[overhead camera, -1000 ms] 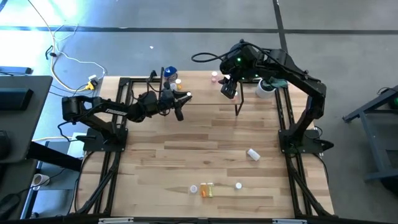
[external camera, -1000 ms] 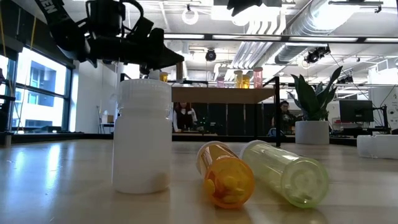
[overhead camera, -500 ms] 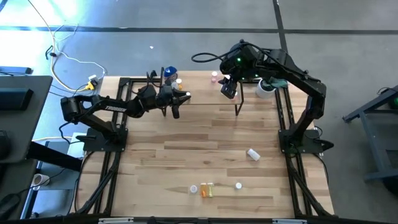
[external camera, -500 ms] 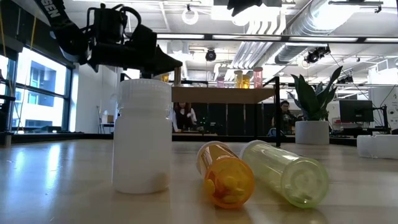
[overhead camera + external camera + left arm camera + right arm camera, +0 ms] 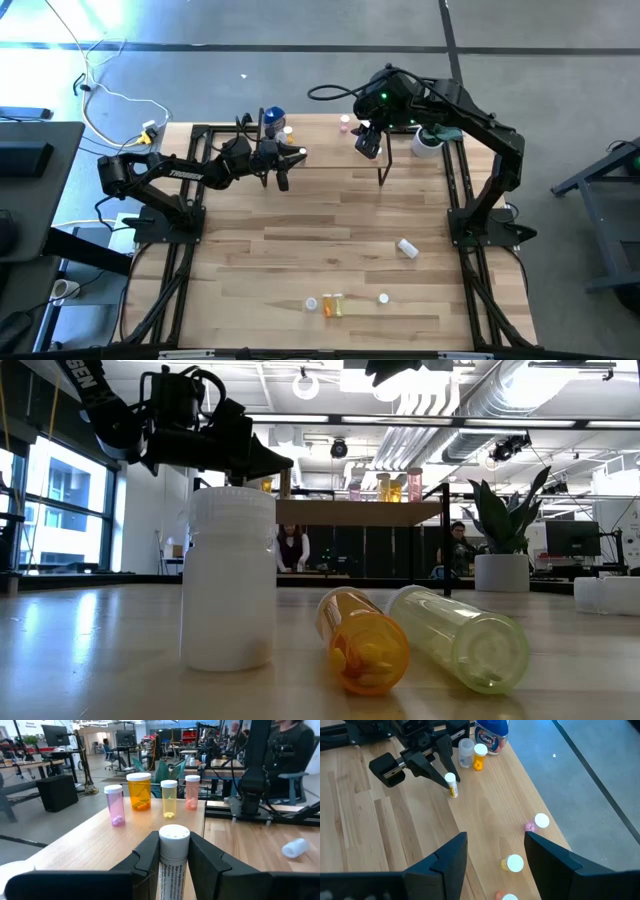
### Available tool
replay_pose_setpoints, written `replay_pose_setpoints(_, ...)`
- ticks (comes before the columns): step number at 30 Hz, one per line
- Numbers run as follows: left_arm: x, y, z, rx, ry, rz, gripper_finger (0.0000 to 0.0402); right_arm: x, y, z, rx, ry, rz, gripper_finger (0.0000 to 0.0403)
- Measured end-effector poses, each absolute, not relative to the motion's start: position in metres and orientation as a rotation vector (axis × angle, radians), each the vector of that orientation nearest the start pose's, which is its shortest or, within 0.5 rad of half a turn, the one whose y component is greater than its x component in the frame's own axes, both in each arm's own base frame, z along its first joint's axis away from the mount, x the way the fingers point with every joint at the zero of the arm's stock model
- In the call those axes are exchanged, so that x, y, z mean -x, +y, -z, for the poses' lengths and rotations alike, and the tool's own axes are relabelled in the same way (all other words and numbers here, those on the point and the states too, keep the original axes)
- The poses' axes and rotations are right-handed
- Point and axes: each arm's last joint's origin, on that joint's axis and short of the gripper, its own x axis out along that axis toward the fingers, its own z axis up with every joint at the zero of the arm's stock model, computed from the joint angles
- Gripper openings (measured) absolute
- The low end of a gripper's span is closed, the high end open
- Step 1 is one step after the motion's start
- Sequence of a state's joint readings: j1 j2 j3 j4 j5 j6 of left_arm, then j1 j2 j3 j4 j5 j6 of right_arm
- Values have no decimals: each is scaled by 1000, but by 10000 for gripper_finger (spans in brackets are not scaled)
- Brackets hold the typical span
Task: Pick and place medicine bottles onto shelf by color
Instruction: Put the small white pill bottle on the shelf, then put the top big white pill bottle on the shelf
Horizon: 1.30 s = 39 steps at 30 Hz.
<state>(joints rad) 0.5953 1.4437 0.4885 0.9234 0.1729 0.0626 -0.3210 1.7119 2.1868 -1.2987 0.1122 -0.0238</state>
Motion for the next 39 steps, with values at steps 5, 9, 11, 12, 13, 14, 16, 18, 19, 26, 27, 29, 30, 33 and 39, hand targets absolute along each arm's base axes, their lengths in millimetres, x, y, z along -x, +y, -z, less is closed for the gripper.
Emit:
replay_pose_setpoints(5, -229, 149, -197, -46, 42, -426, 74, -296, -102, -459, -65, 830, 399, 188)
replay_pose_setpoints(9, -229, 150, -197, -43, 42, -446, 74, -296, -102, -459, -65, 830, 398, 188)
replay_pose_setpoints(11, -229, 150, -197, -35, 41, -464, 77, -296, -102, -459, -65, 830, 399, 188)
replay_pose_setpoints(12, -228, 150, -197, -32, 40, -471, 79, -296, -102, -459, -65, 830, 398, 188)
replay_pose_setpoints(13, -228, 151, -197, -28, 39, -477, 82, -296, -102, -459, -65, 830, 399, 188)
replay_pose_setpoints(14, -228, 151, -197, -26, 39, -480, 86, -296, -102, -459, -65, 830, 399, 188)
replay_pose_setpoints(16, -228, 151, -196, -24, 43, -488, 94, -296, -102, -459, -65, 830, 399, 188)
replay_pose_setpoints(18, -228, 151, -195, -21, 51, -495, 102, -296, -102, -459, -65, 830, 398, 188)
replay_pose_setpoints(19, -228, 151, -195, -18, 50, -499, 105, -296, -102, -459, -65, 830, 399, 188)
replay_pose_setpoints(26, -228, 151, -195, -14, 51, -510, 122, -296, -102, -459, -65, 830, 398, 188)
replay_pose_setpoints(27, -228, 151, -195, -14, 50, -510, 124, -296, -102, -459, -65, 830, 398, 188)
replay_pose_setpoints(29, -228, 151, -196, -14, 47, -510, 130, -296, -102, -459, -65, 830, 398, 188)
replay_pose_setpoints(30, -228, 151, -196, -6, 45, -510, 134, -296, -102, -459, -65, 830, 399, 188)
replay_pose_setpoints(33, -228, 151, -196, 11, 41, -513, 146, -296, -102, -459, -65, 830, 399, 188)
replay_pose_setpoints(39, -228, 151, -197, 11, 27, -513, 173, -296, -102, -459, -65, 830, 398, 188)
